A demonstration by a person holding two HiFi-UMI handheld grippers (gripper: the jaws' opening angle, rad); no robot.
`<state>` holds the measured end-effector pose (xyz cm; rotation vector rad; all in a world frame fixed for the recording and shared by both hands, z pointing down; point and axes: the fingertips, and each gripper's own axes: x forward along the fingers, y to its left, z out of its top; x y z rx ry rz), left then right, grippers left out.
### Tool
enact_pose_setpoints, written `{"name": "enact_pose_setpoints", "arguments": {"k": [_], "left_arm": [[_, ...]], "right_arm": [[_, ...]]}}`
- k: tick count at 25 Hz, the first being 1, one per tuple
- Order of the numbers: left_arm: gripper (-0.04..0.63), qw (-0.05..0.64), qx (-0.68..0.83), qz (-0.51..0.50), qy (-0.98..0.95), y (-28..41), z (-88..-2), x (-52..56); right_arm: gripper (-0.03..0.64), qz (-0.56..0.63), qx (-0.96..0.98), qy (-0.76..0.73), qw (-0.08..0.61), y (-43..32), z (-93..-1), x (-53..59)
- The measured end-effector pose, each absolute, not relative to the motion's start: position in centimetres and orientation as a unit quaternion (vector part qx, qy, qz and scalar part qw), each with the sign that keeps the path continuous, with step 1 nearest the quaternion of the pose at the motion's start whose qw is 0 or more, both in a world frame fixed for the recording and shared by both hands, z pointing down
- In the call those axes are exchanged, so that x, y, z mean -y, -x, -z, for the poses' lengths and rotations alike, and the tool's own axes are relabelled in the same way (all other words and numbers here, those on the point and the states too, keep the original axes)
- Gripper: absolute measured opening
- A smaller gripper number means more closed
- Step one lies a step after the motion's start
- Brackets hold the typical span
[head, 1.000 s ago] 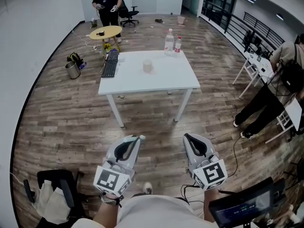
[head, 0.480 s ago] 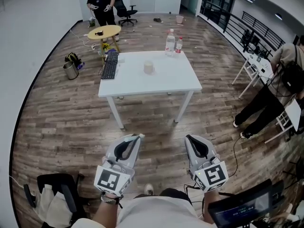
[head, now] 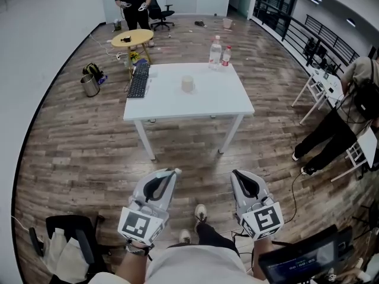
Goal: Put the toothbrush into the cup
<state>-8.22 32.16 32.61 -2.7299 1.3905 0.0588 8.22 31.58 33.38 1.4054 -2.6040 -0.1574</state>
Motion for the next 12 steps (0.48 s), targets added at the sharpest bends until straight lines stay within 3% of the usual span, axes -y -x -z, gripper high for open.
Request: {"name": "enact_pose_setpoints", "arguments": {"k": [12], "left_arm": [[0.052,0.041,-0.461,-0.014,0.886,7.4,-32.3,-29.1]], "right_arm": [[0.002,0.059,0.882,-0.46,0.077,-8.3,-32.6,-27.7]]}}
